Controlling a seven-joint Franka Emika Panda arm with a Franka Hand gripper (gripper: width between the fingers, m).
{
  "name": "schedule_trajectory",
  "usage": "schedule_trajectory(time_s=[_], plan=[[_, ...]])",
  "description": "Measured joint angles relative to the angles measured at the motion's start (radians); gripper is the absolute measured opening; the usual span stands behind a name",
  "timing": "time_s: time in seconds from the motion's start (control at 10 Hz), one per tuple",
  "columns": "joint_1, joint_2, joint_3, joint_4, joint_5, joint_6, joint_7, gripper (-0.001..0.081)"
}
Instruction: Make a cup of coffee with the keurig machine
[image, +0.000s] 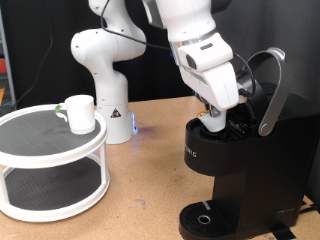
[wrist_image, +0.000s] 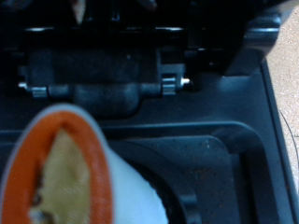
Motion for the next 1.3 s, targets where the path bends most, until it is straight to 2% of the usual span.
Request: schedule_trajectory(time_s=[0.3,0.8,0.9,1.0,1.1,1.2,1.3], plan=[[0.0,0.026,0.01,-0.006,-0.004,0.023,0.005,0.0095],[0.0,0.029,0.015,-0.002,-0.031,0.017,0.01,0.0095],[0.0,0.03,0.015,-0.002,-0.035,0.008,0.014,0.0226],[0.0,0.033,0.015,-0.004,-0.039,0.002,0.018,0.0226],[0.0,0.039,0.015,-0.007,-0.039,0.002,0.02,0.0369],[0.0,0.045,0.015,-0.008,-0.039,0.002,0.02,0.0369],[0.0,0.046,0.015,-0.008,-0.038,0.003,0.02,0.0552]])
